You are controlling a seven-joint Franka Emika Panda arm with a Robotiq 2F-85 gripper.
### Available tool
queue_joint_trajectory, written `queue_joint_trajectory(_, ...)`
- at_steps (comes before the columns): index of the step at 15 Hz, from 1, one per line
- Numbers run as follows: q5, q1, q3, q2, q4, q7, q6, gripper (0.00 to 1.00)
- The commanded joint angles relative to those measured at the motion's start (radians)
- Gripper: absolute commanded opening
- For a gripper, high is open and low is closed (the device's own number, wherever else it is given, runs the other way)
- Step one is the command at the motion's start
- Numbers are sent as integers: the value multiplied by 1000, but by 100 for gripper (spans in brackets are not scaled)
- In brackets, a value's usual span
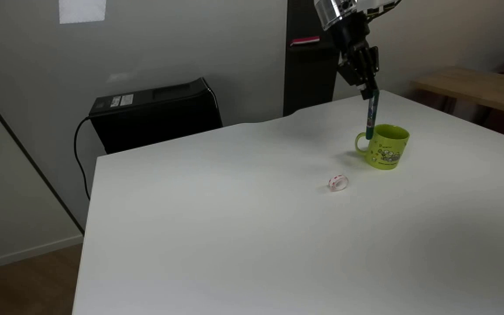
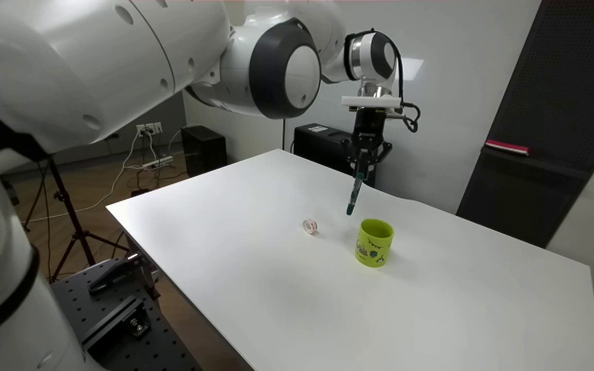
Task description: Remove the marker out of the cup and put it on the table
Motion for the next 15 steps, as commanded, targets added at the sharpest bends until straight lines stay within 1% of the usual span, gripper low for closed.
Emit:
queue_joint_trajectory(1,9,24,2,32,41,71,107,6)
queue_joint_trajectory(4,8,42,1,44,29,109,237,6)
queue_joint_trajectory(9,-8,69,-12,76,7,226,555,6)
queue_joint_trajectory(13,-14,85,-19,90,-33,300,702,6)
queue_joint_trajectory(15,-6,88,-15,85,-61,333,731,6)
